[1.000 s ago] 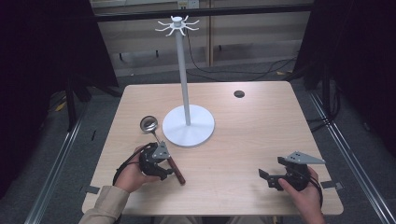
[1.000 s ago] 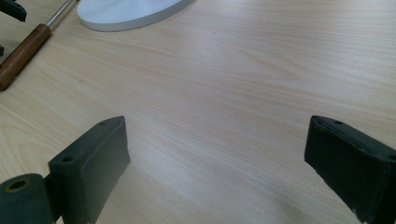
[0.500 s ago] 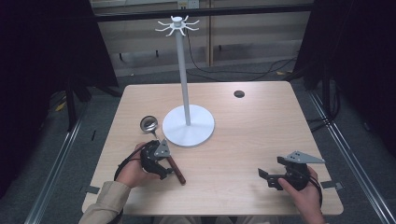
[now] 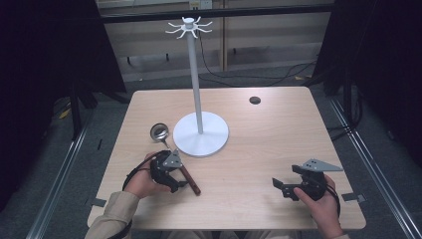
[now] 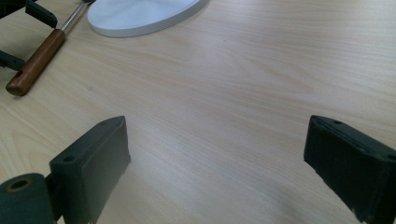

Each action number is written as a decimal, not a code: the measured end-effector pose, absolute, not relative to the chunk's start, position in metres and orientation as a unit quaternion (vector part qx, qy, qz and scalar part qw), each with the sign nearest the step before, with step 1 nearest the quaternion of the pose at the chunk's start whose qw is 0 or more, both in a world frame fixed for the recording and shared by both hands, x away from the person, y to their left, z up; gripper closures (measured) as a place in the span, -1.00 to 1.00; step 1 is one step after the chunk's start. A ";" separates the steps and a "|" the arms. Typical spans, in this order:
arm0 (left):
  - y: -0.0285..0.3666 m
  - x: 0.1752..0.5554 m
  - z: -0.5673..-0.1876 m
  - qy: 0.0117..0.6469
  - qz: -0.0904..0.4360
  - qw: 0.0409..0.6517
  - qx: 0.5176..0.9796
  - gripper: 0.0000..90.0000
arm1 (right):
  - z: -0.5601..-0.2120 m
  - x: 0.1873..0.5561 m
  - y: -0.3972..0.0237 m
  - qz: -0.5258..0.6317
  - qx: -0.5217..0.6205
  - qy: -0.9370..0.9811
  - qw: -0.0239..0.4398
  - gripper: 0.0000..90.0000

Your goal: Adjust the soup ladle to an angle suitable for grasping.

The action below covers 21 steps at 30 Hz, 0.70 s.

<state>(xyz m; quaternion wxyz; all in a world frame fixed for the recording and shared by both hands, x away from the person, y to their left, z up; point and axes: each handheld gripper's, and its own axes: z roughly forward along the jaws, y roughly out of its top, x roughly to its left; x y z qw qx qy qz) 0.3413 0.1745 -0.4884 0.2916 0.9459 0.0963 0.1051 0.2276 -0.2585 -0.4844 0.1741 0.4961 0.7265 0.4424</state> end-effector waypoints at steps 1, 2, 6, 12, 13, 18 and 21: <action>0.173 0.342 -0.487 0.088 0.106 0.285 0.948 -0.72 | -0.484 0.228 -0.257 0.442 0.493 0.729 0.175 -0.86; 0.171 0.342 -0.488 0.083 0.106 0.289 0.948 -0.72 | -0.484 0.229 -0.256 0.442 0.492 0.730 0.174 -0.86; 0.161 0.343 -0.485 0.057 0.113 0.275 0.953 -0.74 | -0.484 0.231 -0.254 0.444 0.488 0.731 0.172 -0.86; 0.145 0.345 -0.482 0.024 0.100 0.264 0.959 -0.61 | -0.484 0.231 -0.256 0.443 0.489 0.732 0.171 -0.85; 0.144 0.346 -0.481 0.016 0.089 0.259 0.962 -0.54 | -0.484 0.231 -0.256 0.443 0.490 0.731 0.170 -0.85; 0.130 0.340 -0.476 -0.020 0.085 0.227 0.970 -0.29 | -0.484 0.231 -0.255 0.443 0.487 0.733 0.169 -0.85; 0.123 0.335 -0.474 -0.024 0.085 0.218 0.972 -0.11 | -0.484 0.231 -0.253 0.442 0.486 0.735 0.169 -0.85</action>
